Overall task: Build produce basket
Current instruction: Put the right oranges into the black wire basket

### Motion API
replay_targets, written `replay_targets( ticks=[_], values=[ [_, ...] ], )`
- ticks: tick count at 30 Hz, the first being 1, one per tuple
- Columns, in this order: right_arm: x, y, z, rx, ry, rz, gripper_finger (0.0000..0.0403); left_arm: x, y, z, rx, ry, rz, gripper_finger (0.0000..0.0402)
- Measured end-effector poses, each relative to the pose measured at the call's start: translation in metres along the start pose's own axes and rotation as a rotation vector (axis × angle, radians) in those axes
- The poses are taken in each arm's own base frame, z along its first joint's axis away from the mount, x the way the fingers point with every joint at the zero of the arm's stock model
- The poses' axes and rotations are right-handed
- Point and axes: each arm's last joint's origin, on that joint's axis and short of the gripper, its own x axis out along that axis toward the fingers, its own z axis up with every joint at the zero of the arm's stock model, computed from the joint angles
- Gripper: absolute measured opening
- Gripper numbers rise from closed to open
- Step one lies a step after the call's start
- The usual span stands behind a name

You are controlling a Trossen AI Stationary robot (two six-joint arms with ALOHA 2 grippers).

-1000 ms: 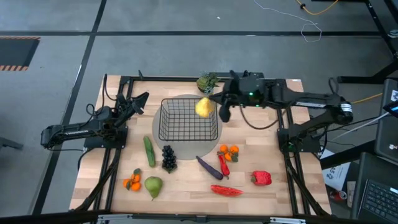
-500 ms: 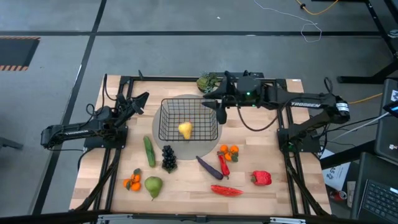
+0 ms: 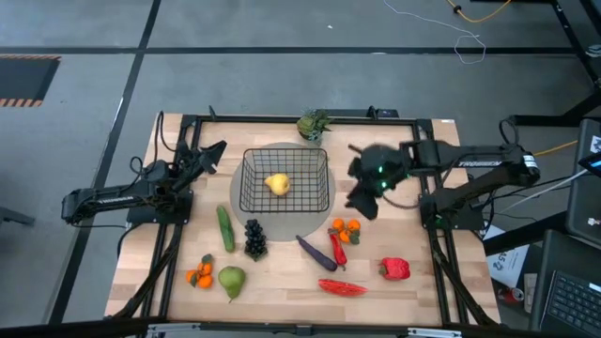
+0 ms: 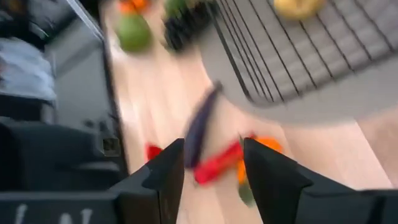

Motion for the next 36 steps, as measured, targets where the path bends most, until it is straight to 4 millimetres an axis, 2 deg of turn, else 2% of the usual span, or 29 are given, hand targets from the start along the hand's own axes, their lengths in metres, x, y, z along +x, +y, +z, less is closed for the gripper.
replay_targets(
  ticks=[2, 7, 11, 15, 20, 25, 36],
  values=[
    [0.006, 0.004, -0.013, 0.012, 0.048, -0.068, 0.0165, 0.000, 0.000, 0.000, -0.018, 0.008, -0.009, 0.0133],
    [0.023, 0.018, -0.041, -0.040, 0.036, -0.199, 0.0165, 0.000, 0.000, 0.000, -0.017, 0.010, -0.011, 0.0133],
    [0.050, 0.020, -0.069, -0.086, 0.069, -0.290, 0.0165, 0.000, -0.001, -0.001, -0.021, 0.020, -0.022, 0.0133],
    [0.076, 0.016, -0.089, -0.066, 0.067, -0.298, 0.0165, 0.000, -0.004, -0.001, -0.055, 0.059, -0.098, 0.0133],
    [0.099, 0.004, -0.098, -0.088, -0.011, -0.352, 0.0165, 0.000, -0.005, -0.002, -0.055, 0.100, -0.148, 0.0133],
    [0.121, -0.009, -0.110, -0.140, 0.018, -0.396, 0.0165, 0.000, -0.005, -0.002, -0.055, 0.101, -0.150, 0.0133],
    [0.149, -0.012, -0.114, -0.237, 0.032, -0.389, 0.0165, -0.001, -0.006, -0.002, -0.054, 0.113, -0.164, 0.0133]
  ],
)
